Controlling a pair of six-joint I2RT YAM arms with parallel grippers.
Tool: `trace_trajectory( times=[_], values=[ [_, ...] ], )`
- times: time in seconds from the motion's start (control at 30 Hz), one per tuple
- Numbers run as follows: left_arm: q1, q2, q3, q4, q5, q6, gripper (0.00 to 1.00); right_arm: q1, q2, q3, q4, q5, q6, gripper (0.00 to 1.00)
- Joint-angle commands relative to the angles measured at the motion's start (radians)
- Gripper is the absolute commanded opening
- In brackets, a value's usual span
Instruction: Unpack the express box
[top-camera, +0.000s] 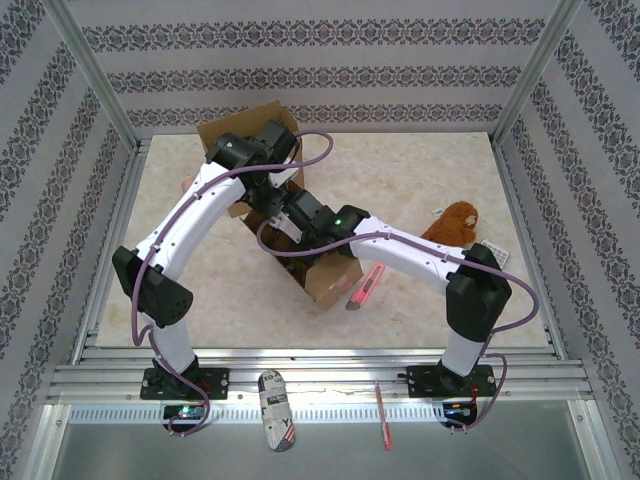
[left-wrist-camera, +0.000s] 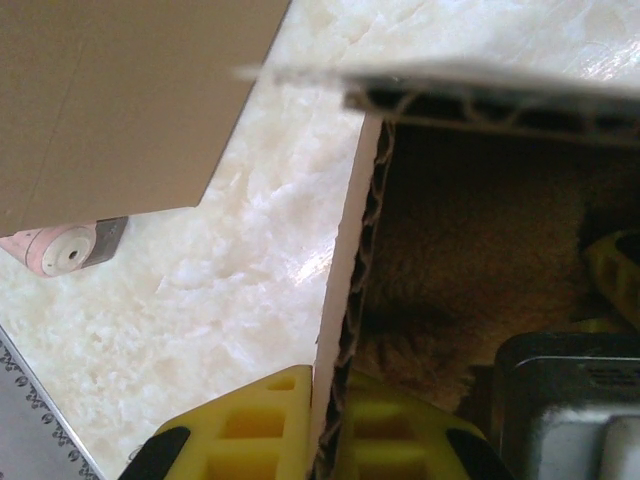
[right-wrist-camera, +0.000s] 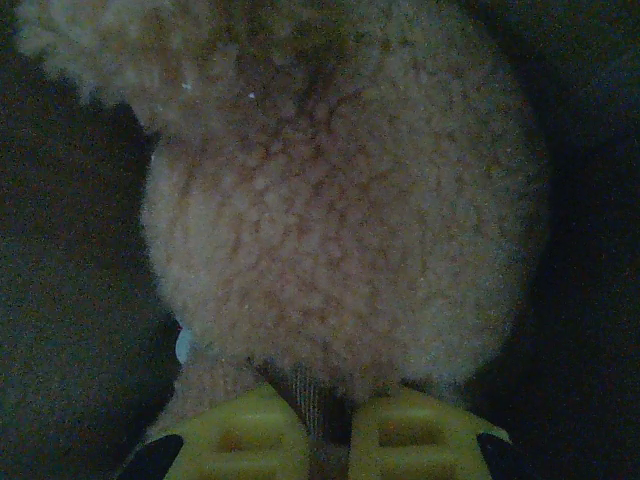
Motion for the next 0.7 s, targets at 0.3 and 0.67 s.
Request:
trace_trajectory(
  times=[0.3,0.67],
  values=[
    [0.028,0.022,-0.046,0.028,-0.116,-0.016,0.00,0.014,-0.217,-0.039,0.127,-0.045,0.049,0.00],
    [0.035,0.034,-0.045,0.021,-0.141,-0.026,0.00,0.014,-0.320,-0.087,0.136,-0.041,0.072,0.00]
  ],
)
